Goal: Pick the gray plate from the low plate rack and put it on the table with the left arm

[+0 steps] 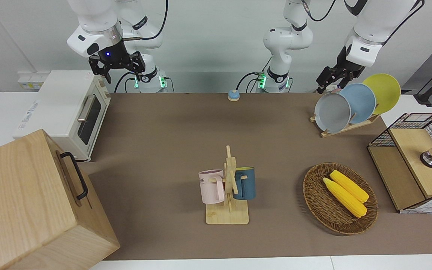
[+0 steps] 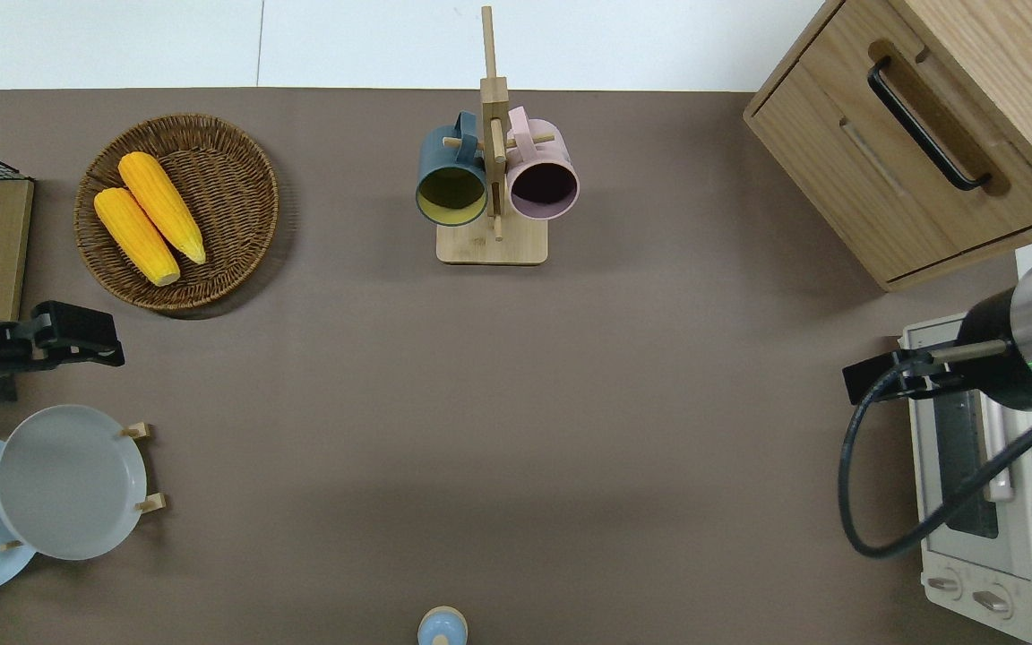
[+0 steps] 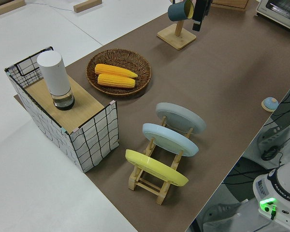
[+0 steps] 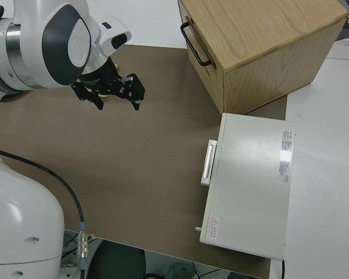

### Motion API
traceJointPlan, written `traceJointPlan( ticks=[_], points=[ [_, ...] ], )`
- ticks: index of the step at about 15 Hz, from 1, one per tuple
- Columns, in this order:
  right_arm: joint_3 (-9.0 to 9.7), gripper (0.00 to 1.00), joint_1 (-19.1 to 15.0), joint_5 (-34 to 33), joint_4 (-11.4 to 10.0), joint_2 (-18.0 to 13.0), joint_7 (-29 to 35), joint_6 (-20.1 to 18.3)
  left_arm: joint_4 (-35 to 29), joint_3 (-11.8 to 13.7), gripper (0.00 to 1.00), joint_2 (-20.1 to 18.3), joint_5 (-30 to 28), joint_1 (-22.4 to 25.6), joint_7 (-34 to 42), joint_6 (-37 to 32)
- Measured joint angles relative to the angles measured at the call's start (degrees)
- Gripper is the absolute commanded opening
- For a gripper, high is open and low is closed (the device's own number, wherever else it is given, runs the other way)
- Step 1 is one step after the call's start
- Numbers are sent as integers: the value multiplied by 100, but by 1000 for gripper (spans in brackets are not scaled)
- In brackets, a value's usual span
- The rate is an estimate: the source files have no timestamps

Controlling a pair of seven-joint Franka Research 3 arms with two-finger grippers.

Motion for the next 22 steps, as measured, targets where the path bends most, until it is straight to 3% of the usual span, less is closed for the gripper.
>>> traceJointPlan(
  ticks=[5, 15, 21, 22],
  points=[
    [0, 987, 0, 0, 0, 0, 0, 0, -248, -75, 991, 71, 1006, -121, 32, -86],
    [0, 990, 0, 0, 0, 0, 0, 0, -1816, -132, 989, -42, 2961, -215, 764, -103],
    [0, 987, 0, 0, 0, 0, 0, 0, -2408, 236, 981, 47, 3165, -198, 762, -69],
    [0, 987, 0, 0, 0, 0, 0, 0, -2436, 271, 923, 115, 3191, -189, 762, -58]
  ],
)
